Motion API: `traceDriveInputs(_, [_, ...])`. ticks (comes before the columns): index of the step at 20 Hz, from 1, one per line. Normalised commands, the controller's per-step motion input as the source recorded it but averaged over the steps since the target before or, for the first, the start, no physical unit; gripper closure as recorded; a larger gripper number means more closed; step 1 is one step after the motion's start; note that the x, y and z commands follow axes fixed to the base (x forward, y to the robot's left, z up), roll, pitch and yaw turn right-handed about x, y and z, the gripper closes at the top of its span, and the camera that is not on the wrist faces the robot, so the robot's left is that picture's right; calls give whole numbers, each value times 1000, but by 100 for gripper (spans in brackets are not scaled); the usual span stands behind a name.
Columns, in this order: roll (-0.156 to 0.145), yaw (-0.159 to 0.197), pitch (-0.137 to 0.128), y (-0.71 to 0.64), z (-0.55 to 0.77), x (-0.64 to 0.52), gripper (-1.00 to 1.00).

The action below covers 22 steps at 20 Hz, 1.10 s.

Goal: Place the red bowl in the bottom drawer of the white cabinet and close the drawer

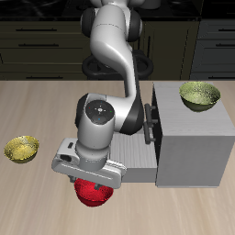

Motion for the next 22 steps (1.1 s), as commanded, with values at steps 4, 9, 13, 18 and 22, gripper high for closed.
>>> traceDriveInputs(4, [2,7,-7,-89,63,6,100])
traceDriveInputs(9, [-7,7,34,-86,77,-49,100])
traceDriveInputs(13, [0,-1,-2,-51,253,-137,100])
traceDriveInputs(18, [7,-23,-36,-104,363,-166,100])
traceDriveInputs(22, [11,-12,-42,-42,296,-169,100])
